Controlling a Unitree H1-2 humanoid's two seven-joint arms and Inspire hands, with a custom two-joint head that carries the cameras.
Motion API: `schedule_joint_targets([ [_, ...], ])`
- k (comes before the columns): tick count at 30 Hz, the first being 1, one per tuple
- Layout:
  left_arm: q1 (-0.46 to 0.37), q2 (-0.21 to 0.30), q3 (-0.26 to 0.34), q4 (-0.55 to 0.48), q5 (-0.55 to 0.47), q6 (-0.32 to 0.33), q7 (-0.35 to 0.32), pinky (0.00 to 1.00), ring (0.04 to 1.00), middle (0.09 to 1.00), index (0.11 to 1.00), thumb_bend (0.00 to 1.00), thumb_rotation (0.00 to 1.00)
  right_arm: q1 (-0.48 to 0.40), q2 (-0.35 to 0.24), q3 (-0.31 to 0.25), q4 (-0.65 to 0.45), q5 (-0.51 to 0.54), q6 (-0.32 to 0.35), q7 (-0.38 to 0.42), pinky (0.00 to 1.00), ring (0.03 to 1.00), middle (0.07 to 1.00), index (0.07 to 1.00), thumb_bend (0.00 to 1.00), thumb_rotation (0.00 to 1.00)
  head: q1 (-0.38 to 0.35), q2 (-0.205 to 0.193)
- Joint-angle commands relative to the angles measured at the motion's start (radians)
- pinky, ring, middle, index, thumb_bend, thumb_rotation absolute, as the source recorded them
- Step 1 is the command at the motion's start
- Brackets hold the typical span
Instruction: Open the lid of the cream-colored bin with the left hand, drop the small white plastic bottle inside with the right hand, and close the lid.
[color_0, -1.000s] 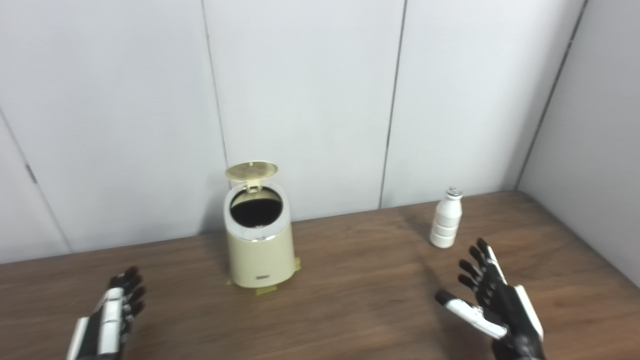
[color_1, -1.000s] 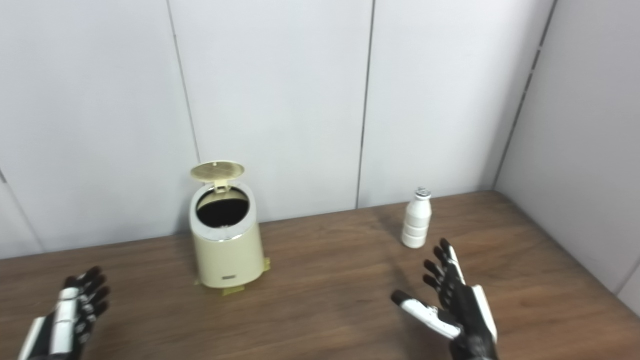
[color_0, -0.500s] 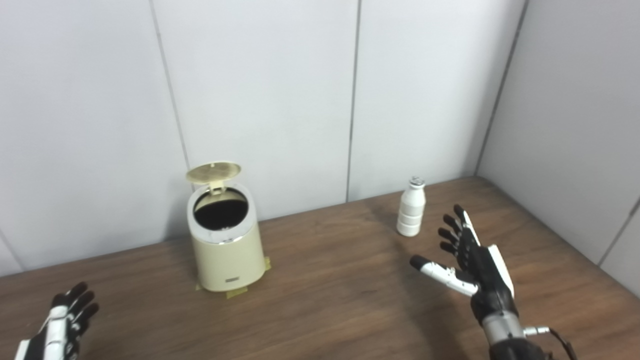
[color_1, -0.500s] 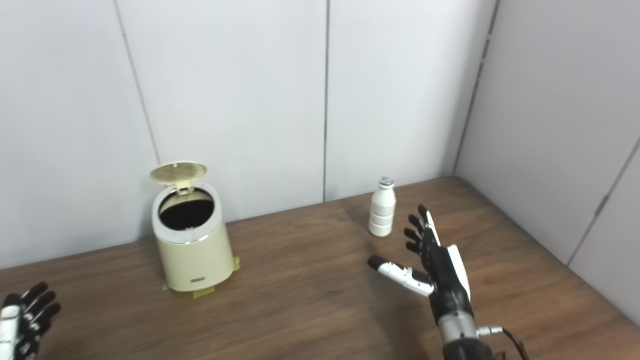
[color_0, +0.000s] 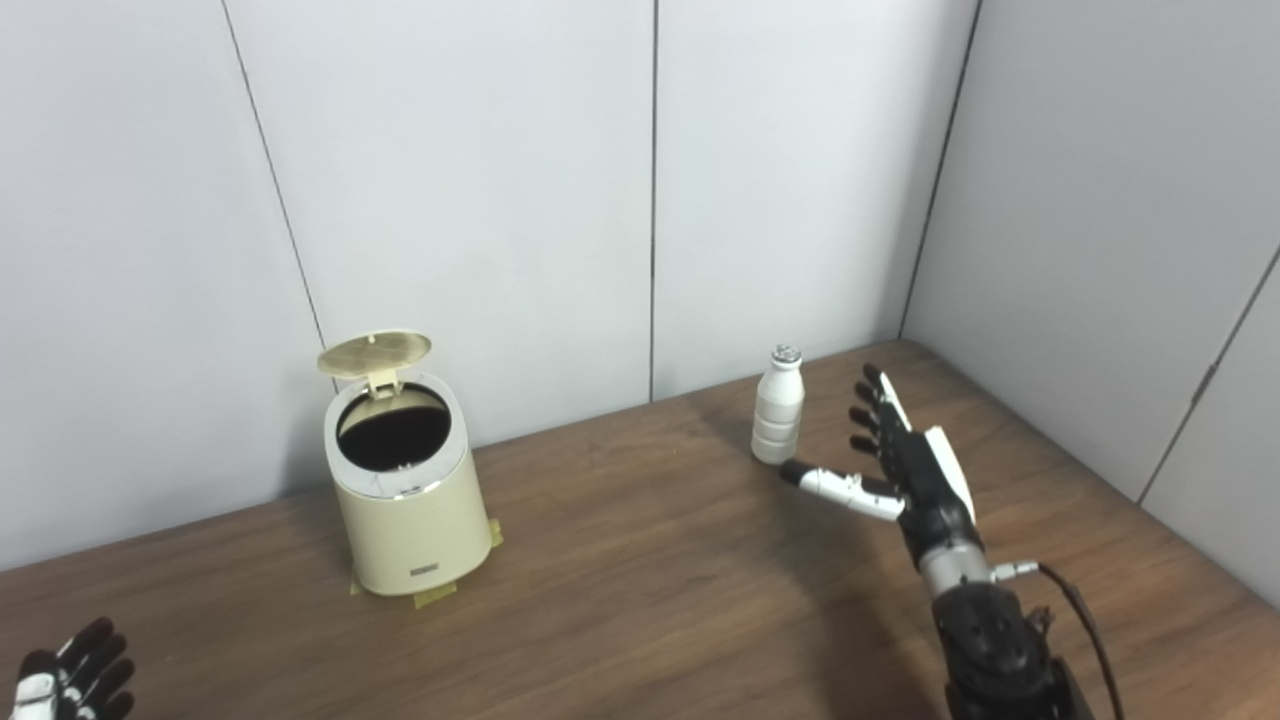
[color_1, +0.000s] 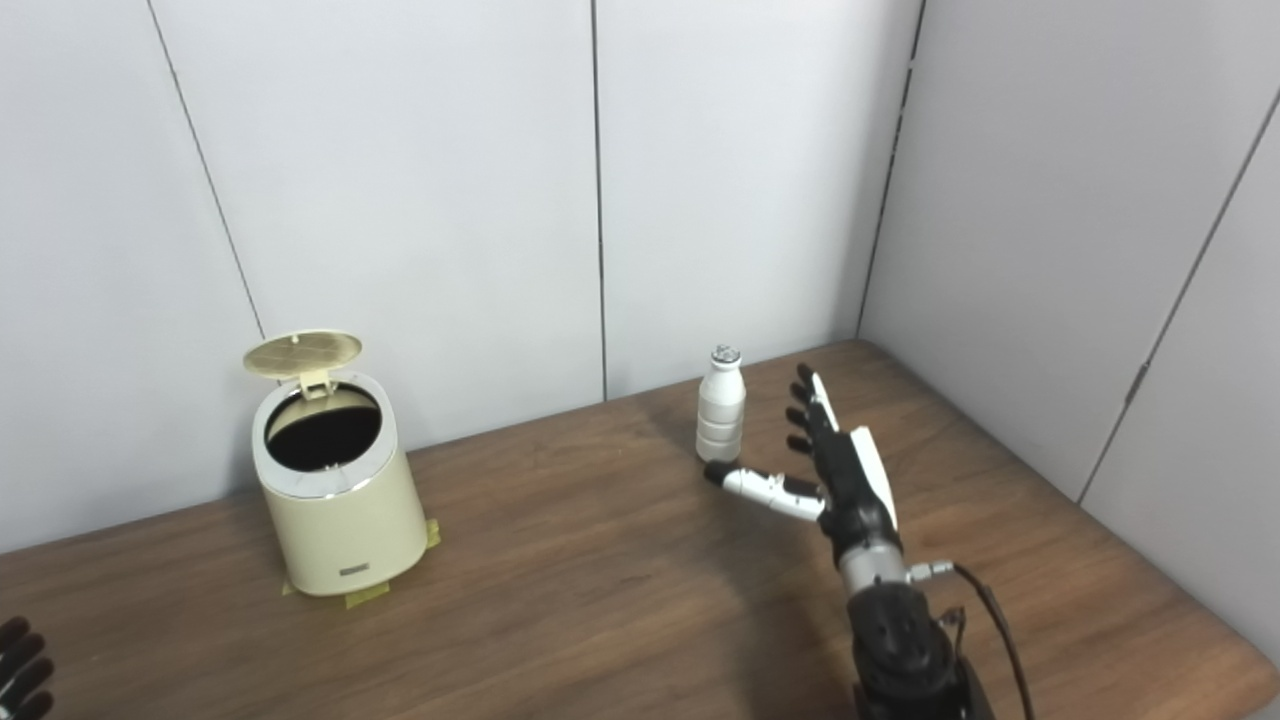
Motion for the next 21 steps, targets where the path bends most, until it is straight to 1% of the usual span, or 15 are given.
schedule_joint_targets([
  [1, -0.016, 0.004, 0.002, -0.036, -0.010, -0.005, 0.002, 0.91, 0.900, 0.890, 0.897, 0.40, 0.96, -0.058, -0.033, -0.004, 0.005, -0.032, 0.003, -0.026, 0.87, 0.946, 0.994, 0.997, 0.90, 0.35, -0.003, 0.002],
  [3, -0.011, 0.003, 0.001, -0.040, -0.006, -0.005, 0.002, 0.90, 0.893, 0.886, 0.894, 0.40, 0.95, -0.078, -0.047, -0.003, 0.034, -0.042, 0.004, -0.029, 0.86, 0.957, 0.999, 1.000, 0.93, 0.37, -0.003, 0.004],
  [5, -0.008, 0.002, 0.000, -0.042, -0.002, -0.005, 0.003, 0.90, 0.890, 0.885, 0.891, 0.39, 0.94, -0.095, -0.065, 0.003, 0.068, -0.059, 0.003, -0.035, 0.85, 0.956, 1.000, 1.000, 0.98, 0.41, -0.004, 0.004],
  [6, -0.006, 0.000, 0.000, -0.047, -0.001, 0.002, 0.005, 0.90, 0.888, 0.881, 0.887, 0.39, 0.93, -0.106, -0.073, 0.005, 0.086, -0.065, 0.004, -0.037, 0.84, 0.954, 0.992, 1.000, 0.98, 0.42, -0.004, 0.004],
  [11, -0.001, -0.001, -0.001, -0.064, -0.002, 0.021, 0.005, 0.89, 0.881, 0.880, 0.889, 0.37, 0.90, -0.163, -0.099, 0.001, 0.177, -0.063, 0.009, -0.046, 0.85, 0.957, 0.986, 1.000, 0.96, 0.39, -0.008, 0.005],
  [13, -0.002, -0.001, -0.002, -0.066, -0.001, 0.023, 0.006, 0.89, 0.881, 0.883, 0.894, 0.38, 0.90, -0.185, -0.099, -0.009, 0.212, -0.052, 0.016, -0.057, 0.82, 0.943, 0.978, 1.000, 0.95, 0.37, -0.008, 0.005],
  [17, -0.009, -0.005, -0.004, -0.078, 0.008, 0.037, 0.016, 0.89, 0.883, 0.886, 0.886, 0.39, 0.89, -0.234, -0.109, -0.006, 0.302, -0.042, -0.002, -0.067, 0.82, 0.933, 0.971, 1.000, 0.93, 0.33, 0.004, 0.007],
  [18, -0.010, -0.006, -0.004, -0.083, 0.006, 0.041, 0.017, 0.89, 0.883, 0.883, 0.884, 0.38, 0.89, -0.247, -0.113, -0.003, 0.323, -0.042, -0.008, -0.068, 0.80, 0.916, 0.967, 0.996, 0.92, 0.31, 0.004, 0.007],
  [20, -0.012, -0.007, -0.003, -0.091, 0.004, 0.049, 0.018, 0.89, 0.885, 0.883, 0.885, 0.37, 0.89, -0.273, -0.120, 0.008, 0.357, -0.049, -0.013, -0.072, 0.75, 0.878, 0.953, 0.988, 0.92, 0.29, 0.006, 0.008],
  [21, -0.013, -0.008, -0.002, -0.095, 0.003, 0.054, 0.019, 0.89, 0.888, 0.885, 0.895, 0.37, 0.87, -0.284, -0.127, 0.018, 0.370, -0.056, -0.010, -0.070, 0.75, 0.884, 0.950, 0.986, 0.93, 0.29, 0.007, 0.008],
])
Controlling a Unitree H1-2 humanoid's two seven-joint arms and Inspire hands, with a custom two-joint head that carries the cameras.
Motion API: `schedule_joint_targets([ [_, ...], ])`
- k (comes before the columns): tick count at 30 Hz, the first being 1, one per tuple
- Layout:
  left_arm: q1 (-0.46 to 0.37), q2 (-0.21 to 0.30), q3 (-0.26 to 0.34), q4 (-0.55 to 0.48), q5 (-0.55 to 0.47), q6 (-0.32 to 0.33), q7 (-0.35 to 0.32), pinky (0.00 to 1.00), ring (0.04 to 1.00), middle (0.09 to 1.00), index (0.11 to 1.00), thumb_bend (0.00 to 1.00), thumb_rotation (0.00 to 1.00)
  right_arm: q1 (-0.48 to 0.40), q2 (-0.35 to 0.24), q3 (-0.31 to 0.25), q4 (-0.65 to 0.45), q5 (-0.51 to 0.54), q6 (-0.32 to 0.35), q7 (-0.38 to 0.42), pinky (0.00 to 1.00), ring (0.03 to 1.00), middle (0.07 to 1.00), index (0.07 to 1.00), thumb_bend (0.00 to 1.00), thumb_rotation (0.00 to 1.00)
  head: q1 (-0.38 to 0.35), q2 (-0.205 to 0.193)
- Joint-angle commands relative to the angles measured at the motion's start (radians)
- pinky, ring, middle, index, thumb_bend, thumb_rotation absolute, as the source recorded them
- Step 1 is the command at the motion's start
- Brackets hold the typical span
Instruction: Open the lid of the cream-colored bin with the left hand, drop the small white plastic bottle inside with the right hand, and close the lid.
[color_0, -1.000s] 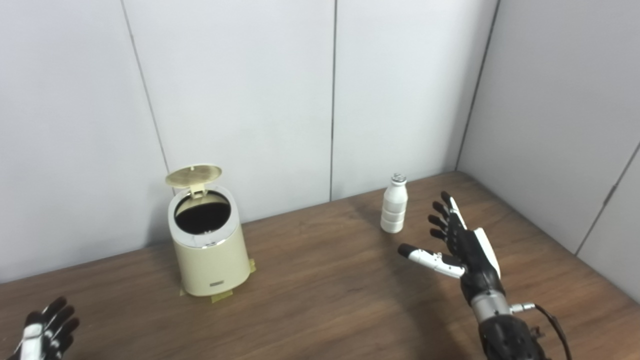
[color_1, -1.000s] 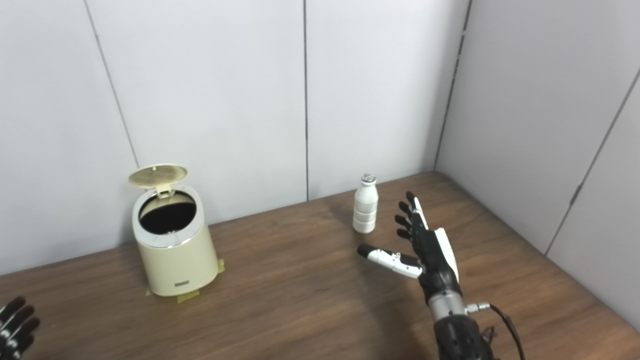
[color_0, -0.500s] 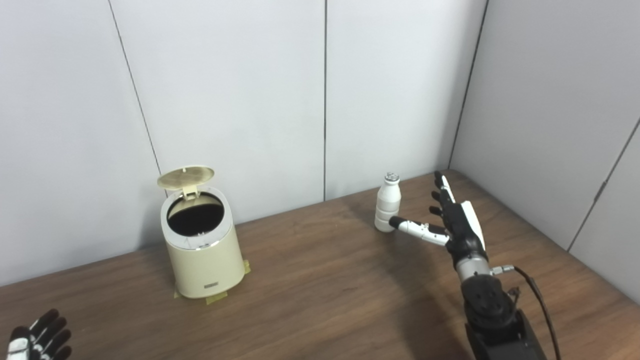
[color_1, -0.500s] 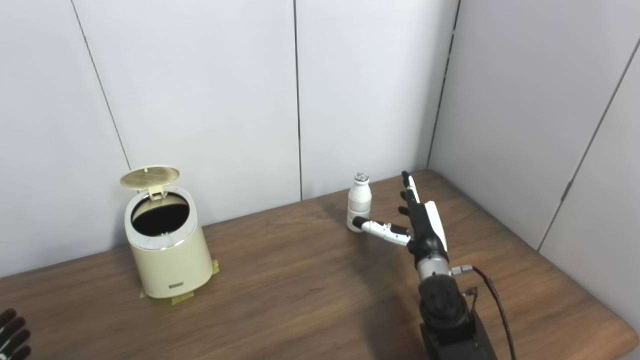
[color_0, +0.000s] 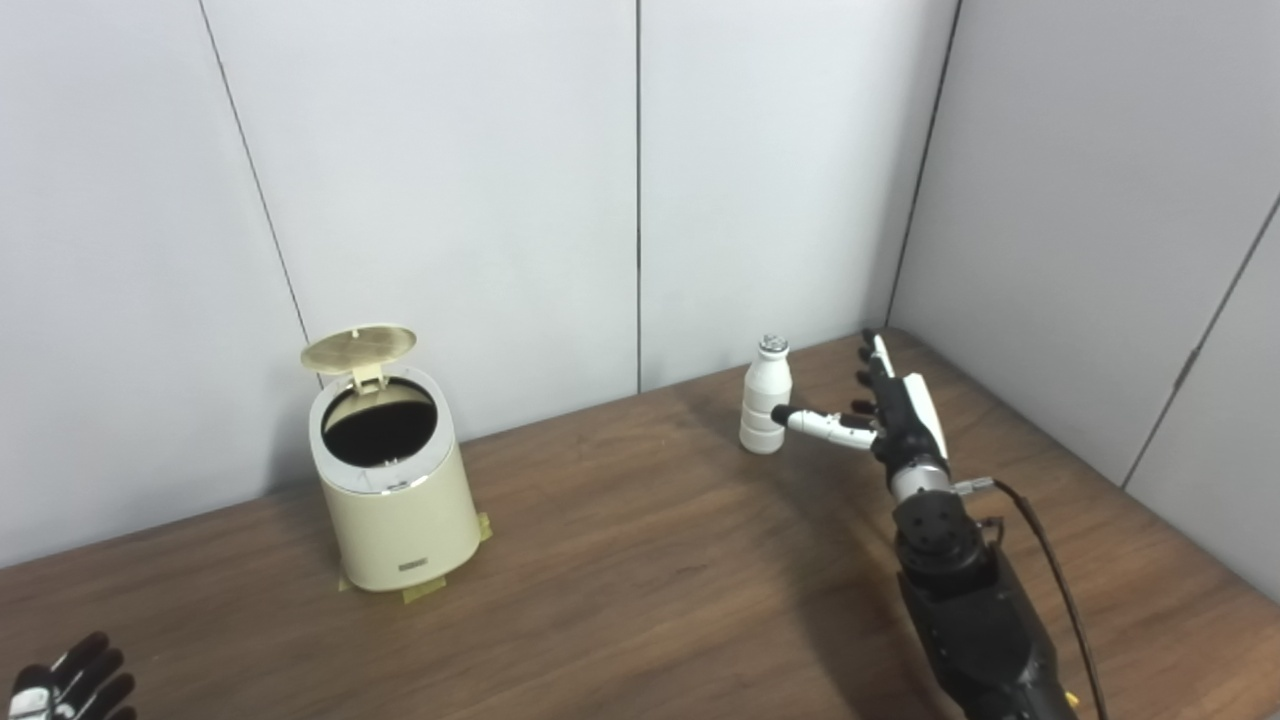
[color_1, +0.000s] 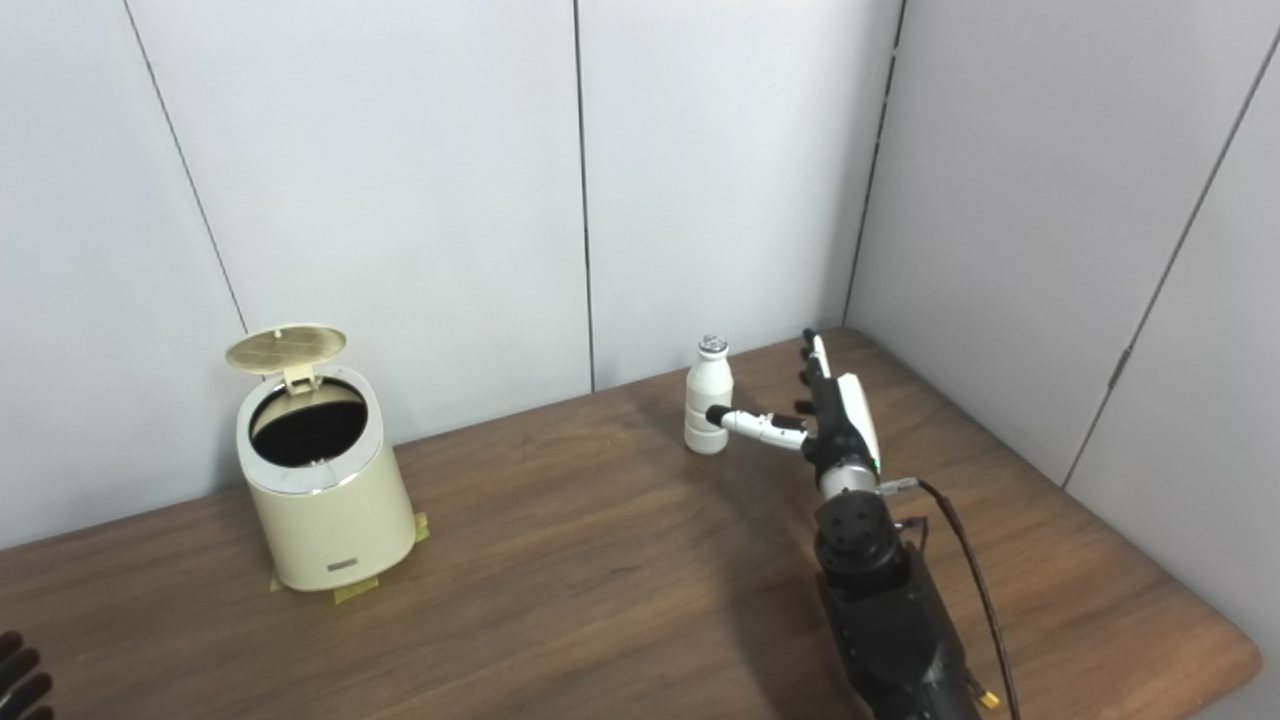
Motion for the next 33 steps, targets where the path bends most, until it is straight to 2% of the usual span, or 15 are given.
schedule_joint_targets([
  [1, -0.042, 0.000, 0.002, -0.048, -0.004, -0.003, 0.010, 0.89, 0.892, 0.887, 0.901, 0.38, 0.86, -0.073, -0.054, 0.015, -0.004, -0.019, -0.032, -0.009, 0.78, 0.898, 0.952, 0.989, 0.93, 0.29, 0.001, 0.002],
  [2, -0.042, 0.000, 0.002, -0.052, -0.005, 0.002, 0.011, 0.90, 0.899, 0.891, 0.906, 0.38, 0.86, -0.078, -0.059, 0.023, 0.004, -0.022, -0.032, -0.008, 0.81, 0.914, 0.955, 0.994, 0.93, 0.30, 0.001, 0.002],
  [5, -0.041, 0.003, -0.002, -0.057, -0.004, 0.006, 0.011, 0.91, 0.904, 0.896, 0.909, 0.37, 0.85, -0.094, -0.074, 0.048, 0.027, -0.033, -0.027, -0.006, 0.83, 0.923, 0.954, 0.998, 0.93, 0.30, 0.002, 0.002],
  [11, -0.040, 0.004, -0.007, -0.074, -0.005, 0.022, 0.015, 0.91, 0.904, 0.902, 0.920, 0.33, 0.83, -0.129, -0.094, 0.101, 0.090, -0.043, 0.005, 0.013, 0.77, 0.906, 0.959, 0.990, 0.93, 0.25, 0.005, 0.008],
  [13, -0.043, 0.002, -0.009, -0.083, -0.002, 0.034, 0.021, 0.92, 0.913, 0.910, 0.927, 0.33, 0.83, -0.138, -0.104, 0.126, 0.126, -0.056, -0.006, 0.021, 0.77, 0.912, 0.967, 0.988, 0.92, 0.24, 0.009, 0.011],
  [16, -0.044, 0.000, -0.012, -0.092, 0.002, 0.046, 0.026, 0.93, 0.911, 0.901, 0.919, 0.30, 0.81, -0.148, -0.114, 0.157, 0.166, -0.077, -0.022, 0.018, 0.74, 0.886, 0.953, 0.974, 0.95, 0.25, 0.010, 0.011],
  [18, -0.044, 0.001, -0.012, -0.093, 0.000, 0.045, 0.025, 0.93, 0.911, 0.901, 0.921, 0.29, 0.81, -0.147, -0.115, 0.173, 0.170, -0.090, -0.020, 0.012, 0.76, 0.893, 0.946, 0.969, 0.95, 0.25, 0.012, 0.012],
  [23, -0.039, 0.008, -0.013, -0.105, 0.001, 0.056, 0.026, 0.93, 0.909, 0.903, 0.925, 0.29, 0.80, -0.149, -0.114, 0.190, 0.196, -0.105, -0.021, 0.003, 0.82, 0.925, 0.941, 0.975, 0.96, 0.25, 0.017, 0.019],
  [25, -0.036, 0.011, -0.013, -0.112, -0.003, 0.060, 0.027, 0.93, 0.908, 0.904, 0.927, 0.29, 0.84, -0.149, -0.111, 0.193, 0.206, -0.108, -0.024, -0.006, 0.83, 0.931, 0.943, 0.975, 0.96, 0.26, 0.021, 0.019],
  [31, -0.034, 0.015, -0.011, -0.120, -0.011, 0.061, 0.031, 0.95, 0.917, 0.906, 0.927, 0.27, 0.92, -0.148, -0.103, 0.197, 0.228, -0.102, -0.043, -0.032, 0.81, 0.923, 0.944, 0.962, 0.94, 0.24, 0.024, 0.021],
  [33, -0.034, 0.016, -0.012, -0.123, -0.014, 0.062, 0.031, 0.95, 0.915, 0.901, 0.924, 0.27, 0.91, -0.149, -0.103, 0.200, 0.230, -0.102, -0.046, -0.034, 0.81, 0.920, 0.943, 0.961, 0.93, 0.25, 0.023, 0.024],
])
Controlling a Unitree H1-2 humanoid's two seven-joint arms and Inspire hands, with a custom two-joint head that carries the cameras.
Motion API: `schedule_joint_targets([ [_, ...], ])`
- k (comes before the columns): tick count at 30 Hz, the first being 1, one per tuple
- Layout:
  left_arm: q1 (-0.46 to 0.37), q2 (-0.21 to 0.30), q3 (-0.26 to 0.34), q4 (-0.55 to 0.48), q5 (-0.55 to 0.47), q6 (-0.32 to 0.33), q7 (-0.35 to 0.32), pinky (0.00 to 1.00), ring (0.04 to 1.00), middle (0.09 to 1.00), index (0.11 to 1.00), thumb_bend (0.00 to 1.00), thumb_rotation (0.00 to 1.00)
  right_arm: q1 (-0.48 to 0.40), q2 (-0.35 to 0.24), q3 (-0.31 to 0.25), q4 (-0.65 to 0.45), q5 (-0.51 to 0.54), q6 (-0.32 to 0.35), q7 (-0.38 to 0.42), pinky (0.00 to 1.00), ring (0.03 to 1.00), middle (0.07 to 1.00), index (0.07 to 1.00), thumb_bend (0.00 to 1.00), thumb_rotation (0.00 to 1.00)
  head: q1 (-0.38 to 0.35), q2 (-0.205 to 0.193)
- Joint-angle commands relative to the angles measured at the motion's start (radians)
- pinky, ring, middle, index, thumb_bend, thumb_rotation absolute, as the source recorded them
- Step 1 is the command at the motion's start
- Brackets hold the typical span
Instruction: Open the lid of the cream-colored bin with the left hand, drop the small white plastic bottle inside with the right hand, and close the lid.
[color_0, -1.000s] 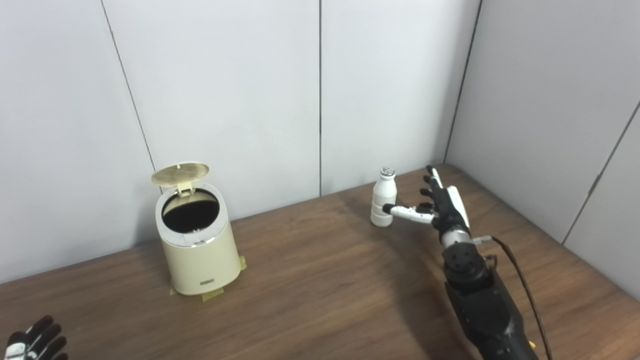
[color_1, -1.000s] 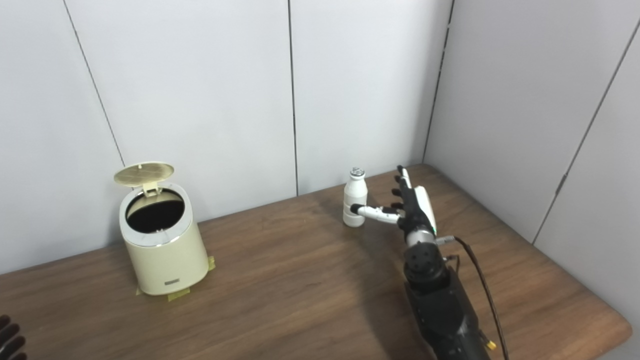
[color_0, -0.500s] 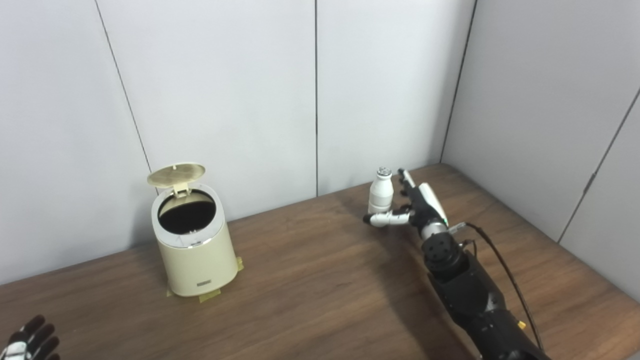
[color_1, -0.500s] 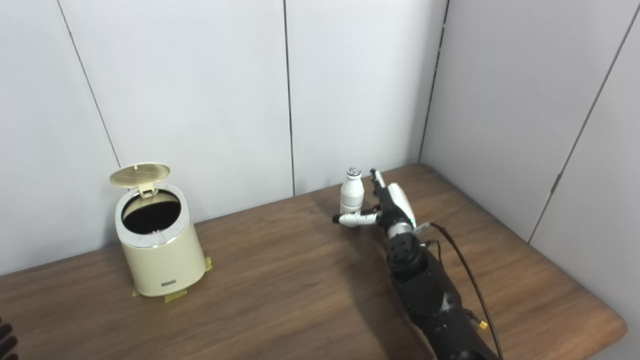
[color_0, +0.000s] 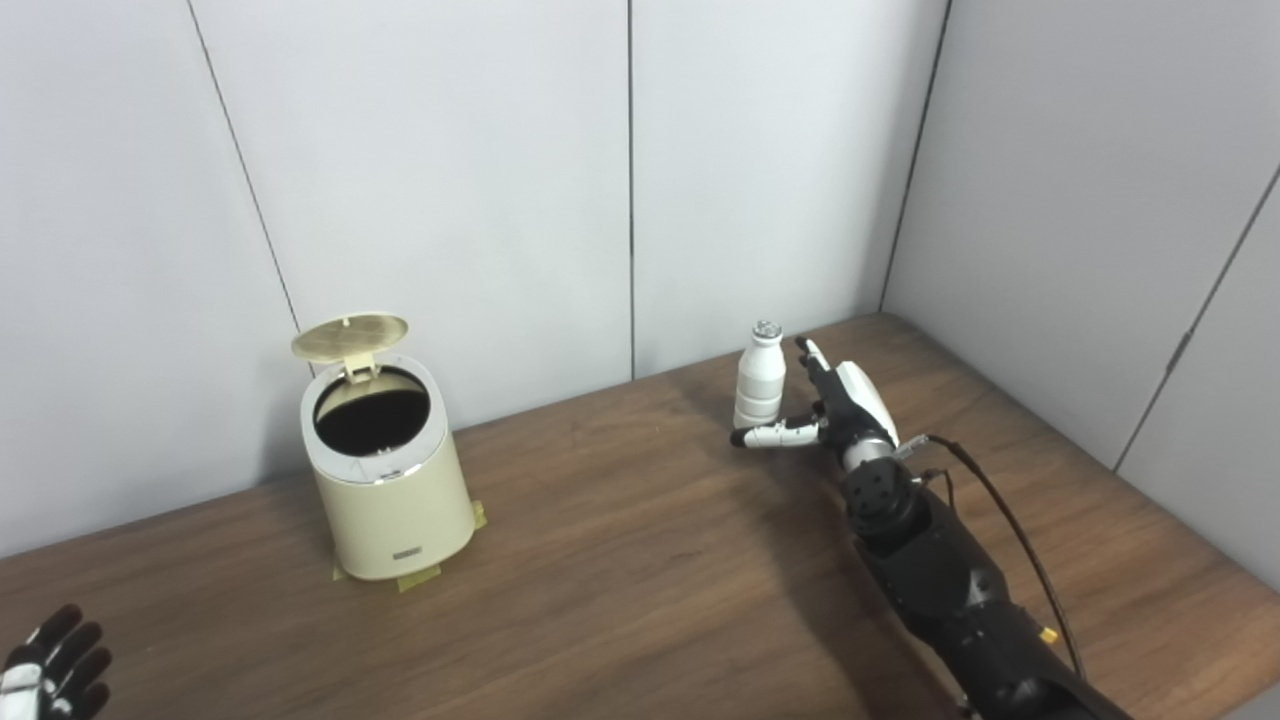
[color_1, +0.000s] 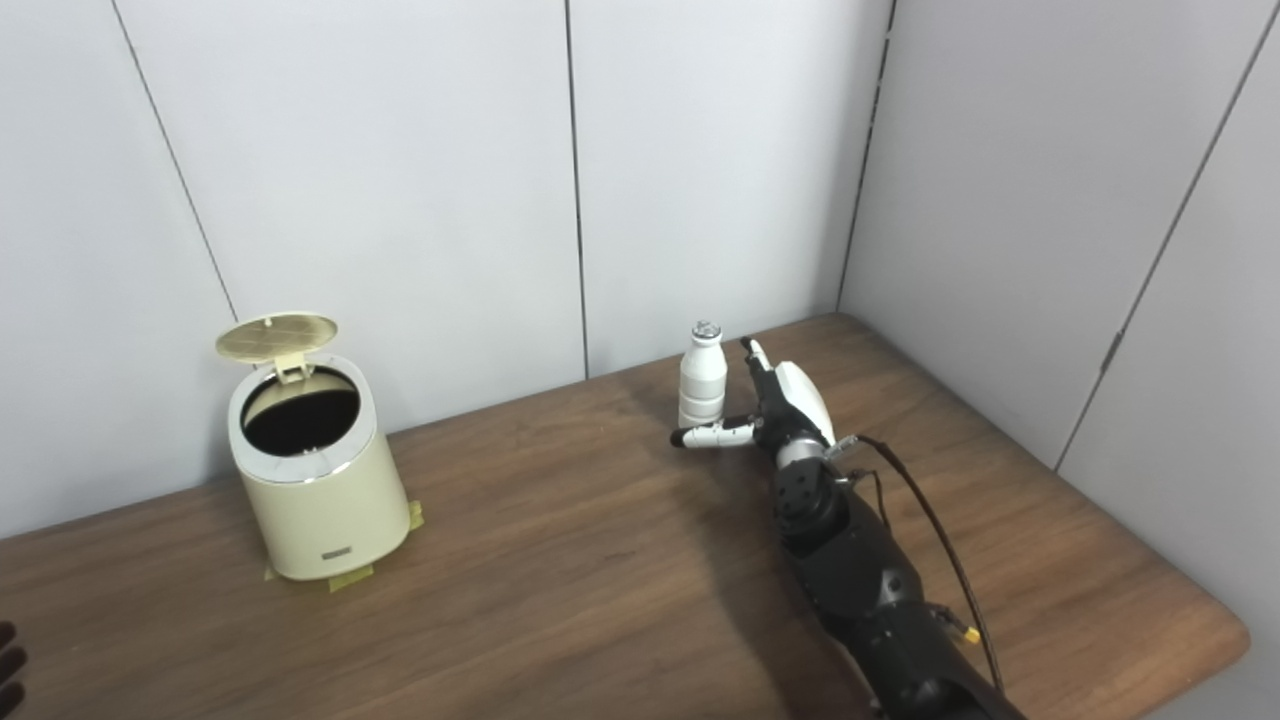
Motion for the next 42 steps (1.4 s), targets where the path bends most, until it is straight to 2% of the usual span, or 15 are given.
schedule_joint_targets([
  [1, -0.031, 0.012, -0.001, -0.034, -0.013, -0.001, 0.005, 0.94, 0.914, 0.899, 0.923, 0.27, 0.90, -0.050, -0.021, -0.002, -0.009, -0.013, -0.037, -0.024, 0.81, 0.919, 0.943, 0.961, 0.93, 0.25, -0.001, 0.001],
  [5, -0.034, 0.010, -0.009, -0.037, -0.014, -0.001, 0.012, 0.96, 0.921, 0.911, 0.937, 0.26, 0.89, -0.057, -0.029, 0.023, 0.003, -0.040, -0.028, -0.032, 0.80, 0.918, 0.945, 0.958, 0.93, 0.27, 0.000, 0.003],
  [11, -0.034, 0.009, -0.019, -0.037, -0.008, -0.001, 0.011, 0.98, 0.941, 0.931, 0.956, 0.21, 0.88, -0.065, -0.031, 0.033, -0.019, -0.058, -0.019, -0.032, 0.81, 0.922, 0.937, 0.962, 0.90, 0.24, 0.000, 0.004],
  [16, -0.030, 0.006, -0.022, -0.039, -0.024, -0.001, 0.021, 1.00, 0.963, 0.948, 0.966, 0.23, 0.86, -0.082, -0.032, 0.039, -0.016, -0.066, -0.025, -0.038, 0.76, 0.861, 0.890, 0.944, 0.90, 0.21, 0.000, 0.004],
  [20, -0.024, 0.006, -0.029, -0.046, -0.033, -0.001, 0.039, 1.00, 0.972, 0.957, 0.970, 0.23, 0.86, -0.086, -0.031, 0.041, -0.024, -0.062, -0.041, -0.039, 0.76, 0.846, 0.872, 0.934, 0.90, 0.20, 0.005, 0.005],
  [30, -0.018, 0.006, -0.050, -0.051, -0.058, -0.001, 0.072, 1.00, 0.981, 0.966, 0.993, 0.21, 0.93, -0.094, -0.012, 0.016, -0.028, -0.026, -0.074, -0.044, 0.78, 0.863, 0.875, 0.922, 0.89, 0.14, 0.003, 0.006],
  [36, -0.015, 0.003, -0.064, -0.046, -0.061, -0.001, 0.080, 1.00, 0.992, 0.971, 0.990, 0.20, 0.97, -0.097, -0.020, 0.014, -0.033, -0.030, -0.074, -0.039, 0.73, 0.827, 0.850, 0.900, 0.88, 0.15, 0.010, 0.005],
  [42, -0.008, 0.009, -0.075, -0.054, -0.058, -0.001, 0.087, 1.00, 0.980, 0.961, 0.993, 0.18, 0.98, -0.097, -0.030, 0.017, -0.013, -0.039, -0.115, -0.052, 0.70, 0.783, 0.823, 0.866, 0.84, 0.12, 0.015, 0.006],
])
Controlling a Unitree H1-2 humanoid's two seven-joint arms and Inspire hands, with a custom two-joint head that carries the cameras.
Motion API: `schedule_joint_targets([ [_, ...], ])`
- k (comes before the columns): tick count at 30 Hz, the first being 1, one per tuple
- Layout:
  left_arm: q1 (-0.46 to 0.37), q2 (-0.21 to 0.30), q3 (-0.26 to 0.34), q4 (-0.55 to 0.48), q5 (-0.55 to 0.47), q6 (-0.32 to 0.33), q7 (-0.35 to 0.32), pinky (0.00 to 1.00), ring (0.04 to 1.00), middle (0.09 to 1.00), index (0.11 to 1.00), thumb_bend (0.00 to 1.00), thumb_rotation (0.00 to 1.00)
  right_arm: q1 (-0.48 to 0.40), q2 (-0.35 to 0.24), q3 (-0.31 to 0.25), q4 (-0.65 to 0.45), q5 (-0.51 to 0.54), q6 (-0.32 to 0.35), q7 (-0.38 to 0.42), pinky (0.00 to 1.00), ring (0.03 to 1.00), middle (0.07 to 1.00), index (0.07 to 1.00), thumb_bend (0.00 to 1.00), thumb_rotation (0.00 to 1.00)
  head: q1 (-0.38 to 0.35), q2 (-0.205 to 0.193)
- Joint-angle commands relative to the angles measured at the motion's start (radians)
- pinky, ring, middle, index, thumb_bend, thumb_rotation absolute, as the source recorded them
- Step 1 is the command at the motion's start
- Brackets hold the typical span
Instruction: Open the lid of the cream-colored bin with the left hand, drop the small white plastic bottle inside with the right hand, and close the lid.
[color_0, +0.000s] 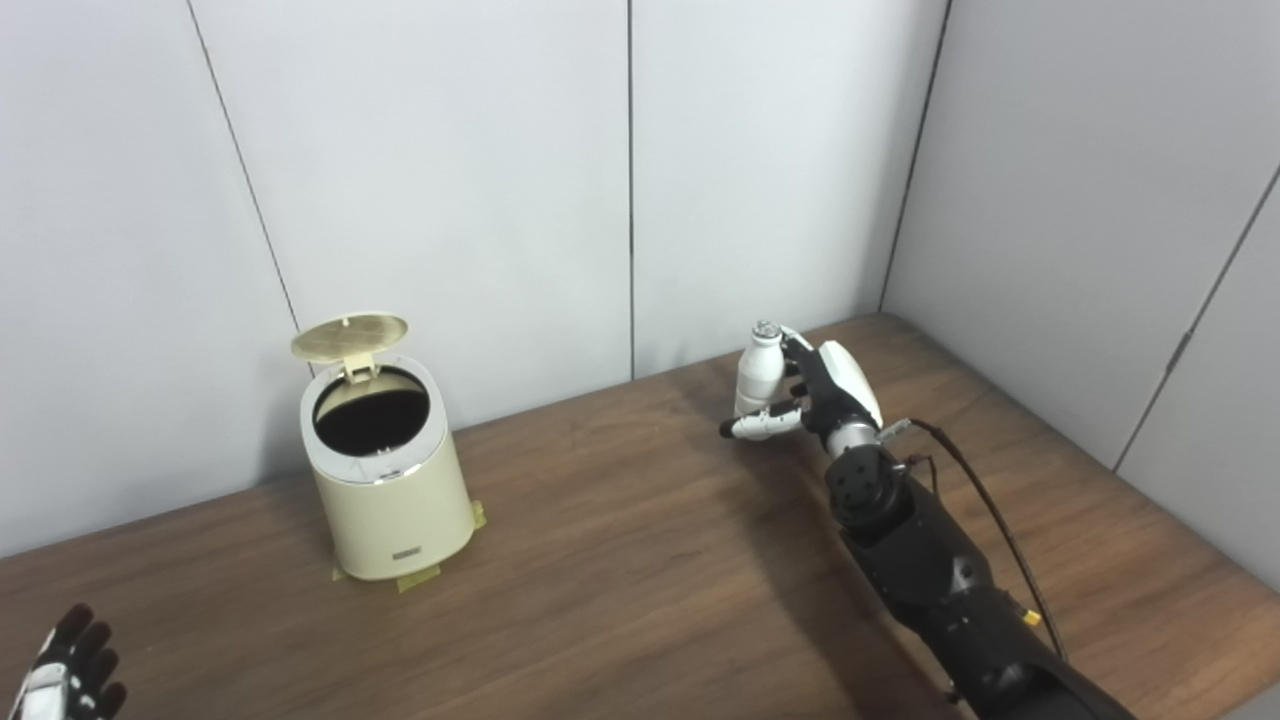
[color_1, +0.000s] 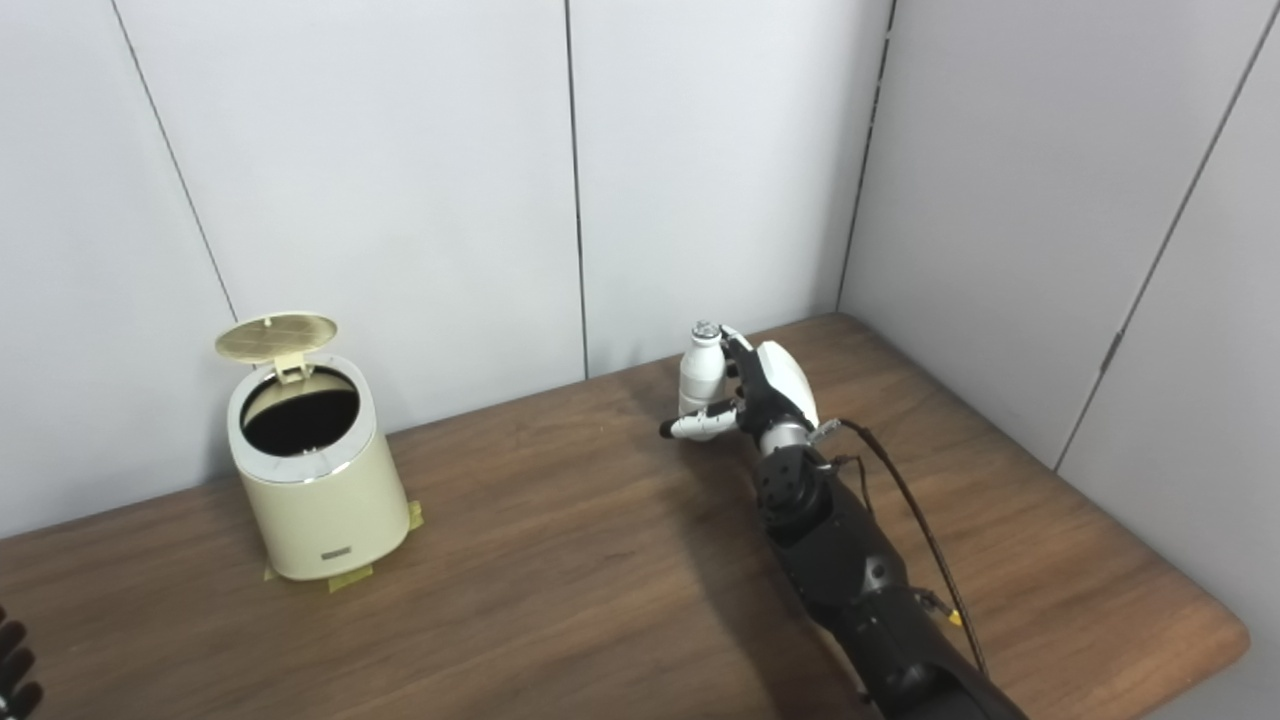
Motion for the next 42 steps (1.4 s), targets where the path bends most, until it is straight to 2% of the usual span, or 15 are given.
schedule_joint_targets([
  [1, -0.019, 0.012, -0.004, -0.042, 0.003, -0.001, 0.005, 1.00, 0.980, 0.961, 0.997, 0.17, 0.98, -0.061, -0.032, -0.009, -0.017, -0.023, -0.039, -0.041, 0.69, 0.763, 0.805, 0.851, 0.83, 0.10, 0.000, 0.001],
  [4, -0.015, 0.016, -0.008, -0.045, -0.001, -0.002, 0.005, 1.00, 0.973, 0.956, 1.000, 0.15, 0.99, -0.067, -0.026, -0.012, 0.001, -0.049, -0.039, -0.098, 0.58, 0.647, 0.697, 0.771, 0.80, 0.05, 0.001, -0.001],
  [5, -0.014, 0.017, -0.009, -0.046, -0.003, -0.002, 0.003, 1.00, 0.973, 0.957, 1.000, 0.14, 0.99, -0.069, -0.026, -0.014, 0.005, -0.052, -0.042, -0.110, 0.55, 0.595, 0.595, 0.721, 0.69, 0.02, 0.001, 0.000],
  [6, -0.012, 0.018, -0.010, -0.047, -0.003, -0.001, 0.001, 1.00, 0.973, 0.957, 1.000, 0.14, 1.00, -0.069, -0.027, -0.012, 0.003, -0.055, -0.040, -0.114, 0.52, 0.524, 0.499, 0.615, 0.59, 0.01, 0.001, 0.000],
  [9, -0.008, 0.021, -0.015, -0.048, 0.000, -0.001, -0.006, 1.00, 0.975, 0.958, 1.000, 0.14, 1.00, -0.068, -0.034, 0.001, -0.012, -0.069, -0.029, -0.107, 0.44, 0.434, 0.445, 0.550, 0.52, 0.00, 0.001, -0.001],
  [14, -0.001, 0.022, -0.039, -0.055, 0.003, -0.002, 0.001, 1.00, 0.991, 0.974, 1.000, 0.15, 1.00, -0.071, -0.040, 0.022, -0.002, -0.084, -0.057, -0.105, 0.38, 0.381, 0.467, 0.557, 0.51, 0.00, 0.007, 0.002],
  [24, 0.010, 0.017, -0.050, -0.059, -0.007, -0.002, 0.016, 1.00, 0.999, 0.984, 1.000, 0.16, 1.00, -0.076, -0.041, 0.029, 0.016, -0.099, -0.099, -0.114, 0.43, 0.407, 0.453, 0.535, 0.52, 0.00, 0.029, 0.005],
  [28, 0.018, 0.007, -0.050, -0.062, 0.006, -0.001, 0.016, 1.00, 0.993, 0.964, 1.000, 0.17, 1.00, -0.067, -0.040, 0.015, 0.001, -0.081, -0.130, -0.109, 0.40, 0.406, 0.451, 0.541, 0.52, 0.00, 0.053, 0.011],
  [32, 0.035, -0.003, -0.049, -0.073, 0.019, -0.001, 0.019, 1.00, 0.996, 0.973, 0.999, 0.20, 1.00, -0.044, -0.038, 0.017, -0.088, -0.089, -0.154, -0.096, 0.42, 0.406, 0.470, 0.525, 0.52, 0.00, 0.105, 0.019],
  [38, 0.068, -0.007, -0.062, -0.065, 0.072, -0.058, -0.013, 1.00, 0.971, 0.950, 0.982, 0.28, 0.96, -0.027, 0.021, 0.012, -0.286, -0.079, -0.116, -0.069, 0.46, 0.443, 0.491, 0.485, 0.52, 0.00, 0.177, 0.025],
  [42, 0.085, -0.024, -0.069, -0.045, 0.097, -0.106, -0.024, 1.00, 0.959, 0.935, 0.970, 0.36, 0.92, -0.032, 0.049, 0.021, -0.392, -0.077, -0.120, -0.032, 0.40, 0.423, 0.498, 0.479, 0.52, 0.00, 0.242, 0.029],
])
